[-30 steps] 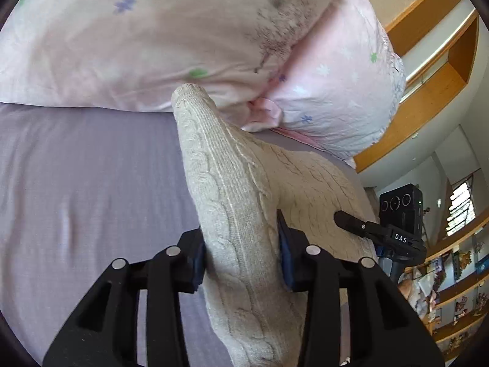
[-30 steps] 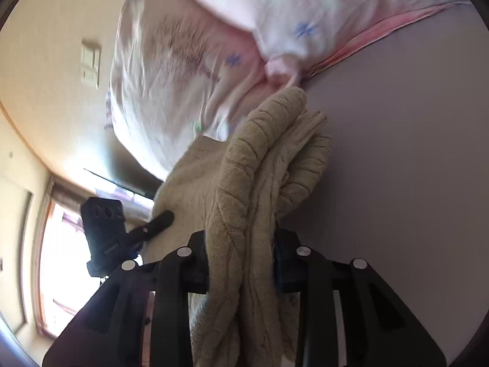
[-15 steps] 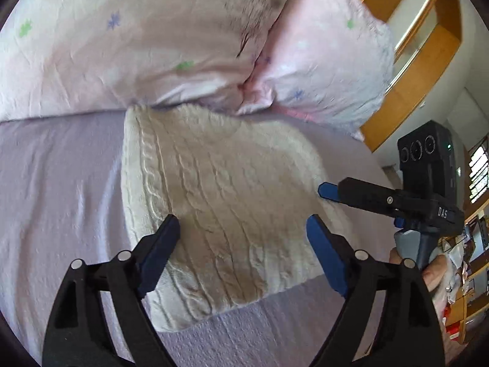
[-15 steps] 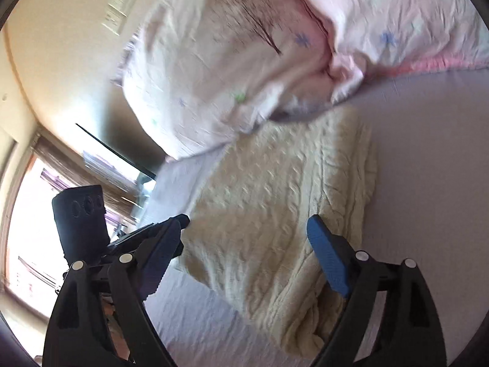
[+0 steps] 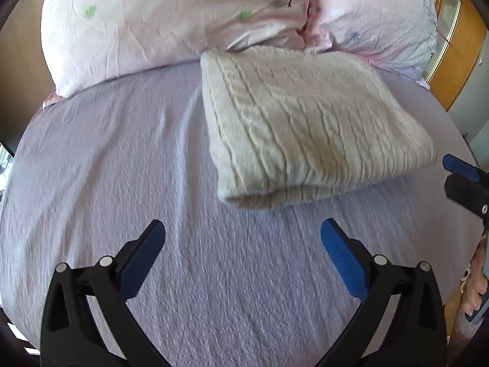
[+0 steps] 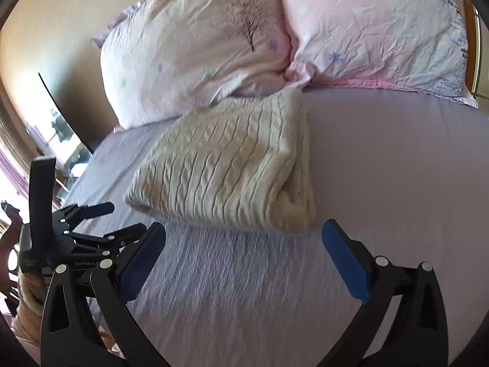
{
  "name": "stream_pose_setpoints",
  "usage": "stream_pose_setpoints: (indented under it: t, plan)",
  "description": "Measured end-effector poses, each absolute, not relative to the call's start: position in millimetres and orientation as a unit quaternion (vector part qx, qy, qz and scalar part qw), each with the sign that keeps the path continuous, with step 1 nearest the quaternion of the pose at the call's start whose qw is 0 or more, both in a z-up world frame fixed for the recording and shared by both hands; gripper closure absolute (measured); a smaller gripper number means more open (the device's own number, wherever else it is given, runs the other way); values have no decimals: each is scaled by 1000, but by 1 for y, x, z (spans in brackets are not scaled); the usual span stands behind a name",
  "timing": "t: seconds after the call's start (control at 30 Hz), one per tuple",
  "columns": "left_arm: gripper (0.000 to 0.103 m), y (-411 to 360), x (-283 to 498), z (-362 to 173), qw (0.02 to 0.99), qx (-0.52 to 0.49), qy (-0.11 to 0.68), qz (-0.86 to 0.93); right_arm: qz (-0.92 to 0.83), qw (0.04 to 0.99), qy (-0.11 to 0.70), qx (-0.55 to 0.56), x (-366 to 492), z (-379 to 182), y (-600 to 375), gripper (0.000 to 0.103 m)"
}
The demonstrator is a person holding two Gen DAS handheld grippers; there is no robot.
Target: Fold small clothes
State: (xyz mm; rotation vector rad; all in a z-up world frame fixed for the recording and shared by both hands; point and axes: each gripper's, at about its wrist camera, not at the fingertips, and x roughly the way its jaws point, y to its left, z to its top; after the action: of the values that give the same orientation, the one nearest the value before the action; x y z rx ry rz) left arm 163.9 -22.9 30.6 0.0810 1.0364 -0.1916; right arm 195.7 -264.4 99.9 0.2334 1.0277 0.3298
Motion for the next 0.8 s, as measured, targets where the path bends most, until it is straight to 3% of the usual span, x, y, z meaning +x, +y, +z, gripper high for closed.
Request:
stream_pose_setpoints:
  t: [0.23, 0.8]
  plan:
    - [2, -22, 157, 12, 859, 54, 502, -79, 89, 831, 549, 25, 193, 52, -221, 1]
    - [2, -22, 147, 11, 877, 44, 473, -70, 55, 844, 534, 0, 177, 51, -216, 1]
